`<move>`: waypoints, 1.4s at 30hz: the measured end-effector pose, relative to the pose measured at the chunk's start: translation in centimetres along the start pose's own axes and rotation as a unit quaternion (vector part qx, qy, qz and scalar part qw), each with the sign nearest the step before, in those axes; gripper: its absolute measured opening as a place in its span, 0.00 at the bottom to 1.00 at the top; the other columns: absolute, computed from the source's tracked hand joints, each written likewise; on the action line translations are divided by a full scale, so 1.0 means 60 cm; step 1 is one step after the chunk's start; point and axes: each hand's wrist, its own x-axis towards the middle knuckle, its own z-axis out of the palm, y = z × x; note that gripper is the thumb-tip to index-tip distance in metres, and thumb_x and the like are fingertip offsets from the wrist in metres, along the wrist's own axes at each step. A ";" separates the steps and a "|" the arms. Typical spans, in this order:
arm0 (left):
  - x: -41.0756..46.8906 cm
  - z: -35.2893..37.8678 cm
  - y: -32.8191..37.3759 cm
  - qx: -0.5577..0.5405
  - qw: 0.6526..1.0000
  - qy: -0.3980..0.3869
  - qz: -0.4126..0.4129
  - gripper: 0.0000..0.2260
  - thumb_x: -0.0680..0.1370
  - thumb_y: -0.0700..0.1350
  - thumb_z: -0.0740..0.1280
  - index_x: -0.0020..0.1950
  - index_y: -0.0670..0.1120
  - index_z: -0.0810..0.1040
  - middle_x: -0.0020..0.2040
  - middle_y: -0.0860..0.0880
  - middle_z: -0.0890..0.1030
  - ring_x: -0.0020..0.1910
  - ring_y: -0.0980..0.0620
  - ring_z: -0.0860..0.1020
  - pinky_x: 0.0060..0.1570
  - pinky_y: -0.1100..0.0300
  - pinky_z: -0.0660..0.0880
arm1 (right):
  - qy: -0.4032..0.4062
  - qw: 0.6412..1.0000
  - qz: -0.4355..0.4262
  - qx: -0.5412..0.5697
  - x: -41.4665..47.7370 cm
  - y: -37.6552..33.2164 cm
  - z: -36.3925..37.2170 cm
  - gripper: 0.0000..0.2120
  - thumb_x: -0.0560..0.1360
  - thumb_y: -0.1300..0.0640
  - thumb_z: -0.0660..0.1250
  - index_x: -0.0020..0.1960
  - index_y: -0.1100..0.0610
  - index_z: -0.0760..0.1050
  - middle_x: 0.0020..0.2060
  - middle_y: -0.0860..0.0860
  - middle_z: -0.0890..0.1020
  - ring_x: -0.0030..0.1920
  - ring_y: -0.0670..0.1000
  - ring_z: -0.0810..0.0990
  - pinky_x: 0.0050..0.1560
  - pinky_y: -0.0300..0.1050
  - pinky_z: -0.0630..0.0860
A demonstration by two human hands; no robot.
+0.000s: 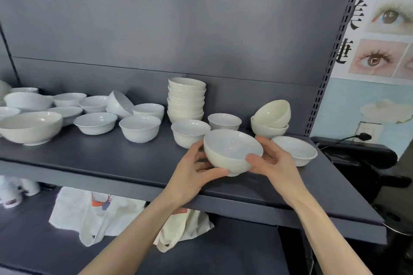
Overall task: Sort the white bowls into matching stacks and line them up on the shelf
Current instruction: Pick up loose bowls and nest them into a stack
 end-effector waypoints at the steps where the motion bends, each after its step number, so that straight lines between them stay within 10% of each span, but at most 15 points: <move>1: -0.005 -0.016 0.001 0.000 1.000 0.010 0.001 0.30 0.70 0.37 0.75 0.69 0.50 0.68 0.59 0.48 0.80 0.52 0.54 0.82 0.48 0.68 0.76 | -0.010 1.000 -0.004 0.004 0.004 -0.002 0.017 0.23 0.71 0.63 0.72 0.63 0.52 0.72 0.53 0.44 0.81 0.51 0.42 0.81 0.41 0.37 0.80; 7: -0.035 -0.115 -0.004 -0.010 0.997 0.073 0.003 0.31 0.69 0.36 0.75 0.69 0.49 0.68 0.58 0.49 0.81 0.52 0.54 0.82 0.47 0.67 0.77 | -0.093 0.995 -0.026 -0.013 0.026 -0.022 0.118 0.21 0.69 0.61 0.75 0.59 0.46 0.76 0.53 0.44 0.83 0.55 0.47 0.82 0.54 0.49 0.80; 29: -0.044 -0.547 -0.016 0.004 0.996 0.073 0.042 0.27 0.68 0.35 0.76 0.64 0.50 0.72 0.53 0.48 0.82 0.48 0.55 0.83 0.45 0.69 0.76 | -0.080 0.996 -0.029 0.007 0.089 -0.070 0.540 0.22 0.70 0.62 0.73 0.59 0.45 0.74 0.57 0.42 0.79 0.49 0.40 0.82 0.44 0.34 0.78; 35: -0.008 -0.594 -0.012 0.028 0.997 0.059 0.042 0.29 0.66 0.38 0.78 0.61 0.55 0.69 0.51 0.50 0.81 0.47 0.56 0.83 0.47 0.66 0.78 | -0.109 0.994 -0.008 -0.010 0.127 -0.078 0.565 0.26 0.61 0.50 0.76 0.57 0.37 0.76 0.59 0.37 0.78 0.55 0.42 0.81 0.53 0.44 0.79; 42: 0.030 -0.622 -0.026 0.114 0.993 0.011 0.019 0.31 0.65 0.44 0.80 0.58 0.60 0.65 0.48 0.51 0.83 0.45 0.56 0.83 0.54 0.56 0.79 | -0.064 0.997 -0.003 -0.041 0.158 -0.057 0.575 0.16 0.62 0.61 0.78 0.48 0.57 0.79 0.47 0.45 0.84 0.42 0.51 0.85 0.49 0.47 0.82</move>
